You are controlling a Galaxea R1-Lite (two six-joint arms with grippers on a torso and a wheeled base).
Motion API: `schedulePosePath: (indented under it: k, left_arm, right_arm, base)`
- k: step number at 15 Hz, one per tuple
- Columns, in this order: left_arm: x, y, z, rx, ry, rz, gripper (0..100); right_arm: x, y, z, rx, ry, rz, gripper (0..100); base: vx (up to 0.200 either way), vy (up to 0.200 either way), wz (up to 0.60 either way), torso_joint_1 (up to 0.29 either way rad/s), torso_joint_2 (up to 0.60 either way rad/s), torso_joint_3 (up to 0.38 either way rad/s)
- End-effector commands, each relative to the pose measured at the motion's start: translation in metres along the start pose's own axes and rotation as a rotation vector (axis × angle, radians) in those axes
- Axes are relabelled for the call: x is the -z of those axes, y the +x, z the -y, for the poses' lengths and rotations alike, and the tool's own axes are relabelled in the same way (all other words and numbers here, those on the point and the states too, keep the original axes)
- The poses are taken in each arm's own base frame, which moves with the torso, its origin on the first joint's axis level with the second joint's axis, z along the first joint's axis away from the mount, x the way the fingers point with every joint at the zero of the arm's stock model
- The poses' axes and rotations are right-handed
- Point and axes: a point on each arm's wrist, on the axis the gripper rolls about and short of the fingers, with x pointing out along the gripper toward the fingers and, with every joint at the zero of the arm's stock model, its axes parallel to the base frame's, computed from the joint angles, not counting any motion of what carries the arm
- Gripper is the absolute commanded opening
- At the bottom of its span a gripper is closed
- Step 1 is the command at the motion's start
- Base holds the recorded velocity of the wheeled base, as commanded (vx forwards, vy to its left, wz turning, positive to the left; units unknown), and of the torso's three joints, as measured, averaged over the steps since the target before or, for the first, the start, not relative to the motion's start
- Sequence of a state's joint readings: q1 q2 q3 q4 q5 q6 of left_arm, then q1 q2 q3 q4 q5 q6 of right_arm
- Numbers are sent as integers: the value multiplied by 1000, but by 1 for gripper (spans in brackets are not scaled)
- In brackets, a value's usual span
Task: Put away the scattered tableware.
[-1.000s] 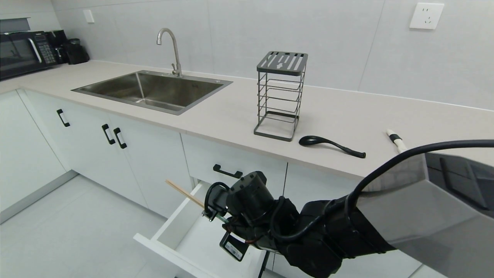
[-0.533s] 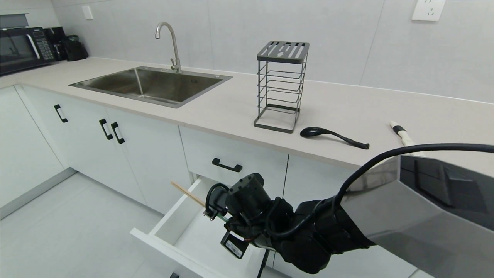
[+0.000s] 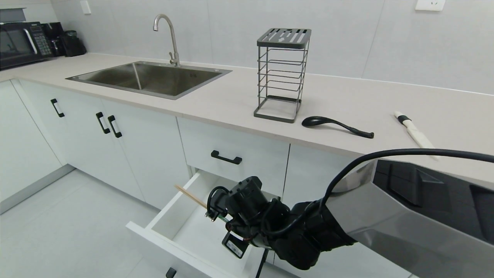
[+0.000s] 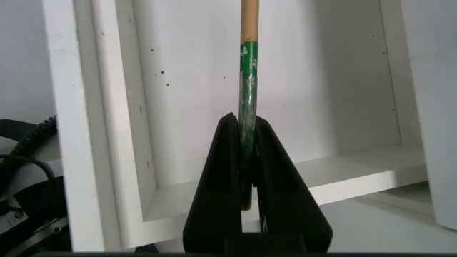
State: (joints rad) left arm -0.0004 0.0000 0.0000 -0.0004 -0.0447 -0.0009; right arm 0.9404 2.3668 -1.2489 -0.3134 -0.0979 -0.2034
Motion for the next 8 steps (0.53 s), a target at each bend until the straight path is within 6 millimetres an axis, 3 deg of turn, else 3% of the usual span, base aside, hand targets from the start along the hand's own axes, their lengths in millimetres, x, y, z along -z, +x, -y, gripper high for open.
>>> schedulePosePath:
  k: [1,8]
  left_arm:
    - [0,0,0,-1,-1,0,100]
    - [0,0,0,1,1,0,100]
  right_arm:
    - [3,4,-1,-1,-1,-8,0]
    - [3,14,10,16,20,-6,0]
  base:
    - [0,0,0,-66,119,46]
    - [0,0,0,-51,96,45]
